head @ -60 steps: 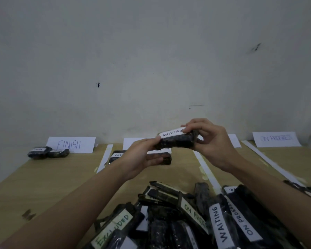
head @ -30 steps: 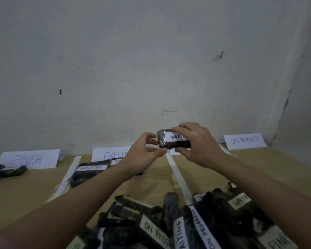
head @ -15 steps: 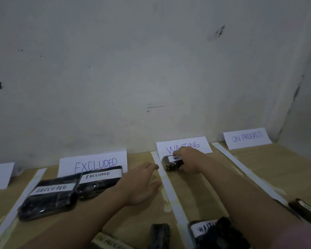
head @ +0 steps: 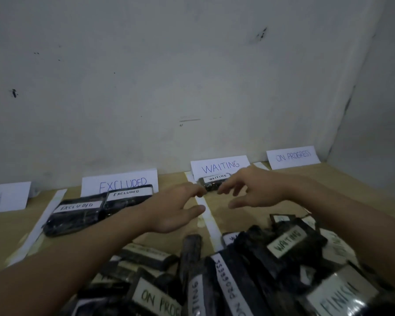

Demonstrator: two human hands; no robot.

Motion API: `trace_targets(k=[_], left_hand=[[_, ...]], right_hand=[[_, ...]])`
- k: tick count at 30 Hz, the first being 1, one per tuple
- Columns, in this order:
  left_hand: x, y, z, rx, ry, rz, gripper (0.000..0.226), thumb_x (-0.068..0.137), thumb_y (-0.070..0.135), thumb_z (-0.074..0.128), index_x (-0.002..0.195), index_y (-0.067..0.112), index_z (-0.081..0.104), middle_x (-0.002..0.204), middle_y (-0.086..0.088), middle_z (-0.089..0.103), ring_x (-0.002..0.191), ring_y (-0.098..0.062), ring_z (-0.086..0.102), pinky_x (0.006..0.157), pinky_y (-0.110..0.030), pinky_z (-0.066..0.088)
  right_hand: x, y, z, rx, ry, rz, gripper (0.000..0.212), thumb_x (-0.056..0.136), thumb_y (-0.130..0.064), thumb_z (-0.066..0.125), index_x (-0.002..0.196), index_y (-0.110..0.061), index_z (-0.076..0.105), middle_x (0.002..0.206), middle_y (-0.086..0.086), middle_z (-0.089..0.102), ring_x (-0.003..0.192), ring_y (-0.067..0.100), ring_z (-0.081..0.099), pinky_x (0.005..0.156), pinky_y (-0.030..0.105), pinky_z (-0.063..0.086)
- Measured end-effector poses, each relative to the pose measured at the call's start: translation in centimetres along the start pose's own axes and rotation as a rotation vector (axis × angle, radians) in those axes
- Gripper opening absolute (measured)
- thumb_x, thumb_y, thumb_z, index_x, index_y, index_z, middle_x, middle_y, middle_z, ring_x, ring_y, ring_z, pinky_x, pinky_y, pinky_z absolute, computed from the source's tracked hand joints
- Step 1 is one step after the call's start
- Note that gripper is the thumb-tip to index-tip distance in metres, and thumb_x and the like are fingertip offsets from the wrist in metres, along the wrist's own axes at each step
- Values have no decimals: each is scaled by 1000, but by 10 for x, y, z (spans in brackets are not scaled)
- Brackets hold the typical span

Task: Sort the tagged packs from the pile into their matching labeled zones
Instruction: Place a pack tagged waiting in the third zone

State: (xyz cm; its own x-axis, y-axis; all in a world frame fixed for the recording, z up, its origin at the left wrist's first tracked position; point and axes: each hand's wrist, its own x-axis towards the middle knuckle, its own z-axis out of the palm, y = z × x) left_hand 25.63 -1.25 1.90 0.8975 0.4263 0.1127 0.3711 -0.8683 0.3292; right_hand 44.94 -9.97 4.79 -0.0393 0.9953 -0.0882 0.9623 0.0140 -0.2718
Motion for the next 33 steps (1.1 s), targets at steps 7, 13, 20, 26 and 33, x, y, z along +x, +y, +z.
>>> trace_targets(k=[7, 13, 20, 26, 33], left_hand=[[-36, 35, 0, -14, -90, 99, 35, 95, 32, 46, 128, 21, 48, 125, 8, 54, 112, -2, 46, 93, -15, 35], [-49, 49, 3, -135, -52, 80, 30, 93, 33, 49, 120, 21, 55, 117, 9, 59, 104, 0, 52, 79, -2, 37], [-54, 66, 0, -800, 37, -170, 28, 89, 26, 59, 113, 12, 60, 103, -7, 68, 87, -14, 67, 81, -34, 52], [-70, 39, -25, -1020, 177, -183, 20, 92, 13, 51, 108, 12, 62, 95, -3, 72, 81, -11, 68, 64, -18, 50], [-67, 20, -30, -982, 153, -204, 19, 93, 15, 50, 107, 12, 62, 91, 1, 72, 85, -11, 67, 70, -23, 48]], right_hand=[[-80, -26, 3, -16, -207, 14, 47, 79, -38, 69, 123, -44, 52, 121, -20, 54, 109, -1, 50, 96, 30, 44], [-95, -30, 11, -130, -230, 96, 65, 67, -26, 81, 122, -40, 51, 119, -14, 51, 112, 9, 49, 96, 34, 45], [-85, -59, 9, -5, 410, -206, 72, 59, -30, 85, 125, -27, 58, 110, -10, 55, 102, 6, 50, 90, 22, 38], [-73, -52, 7, 90, 652, -287, 76, 57, -21, 88, 126, -17, 57, 114, -7, 55, 106, 8, 52, 89, 10, 39], [-63, -36, 15, 65, 718, -240, 64, 60, -30, 86, 118, -20, 63, 111, -7, 57, 104, 8, 50, 89, 15, 36]])
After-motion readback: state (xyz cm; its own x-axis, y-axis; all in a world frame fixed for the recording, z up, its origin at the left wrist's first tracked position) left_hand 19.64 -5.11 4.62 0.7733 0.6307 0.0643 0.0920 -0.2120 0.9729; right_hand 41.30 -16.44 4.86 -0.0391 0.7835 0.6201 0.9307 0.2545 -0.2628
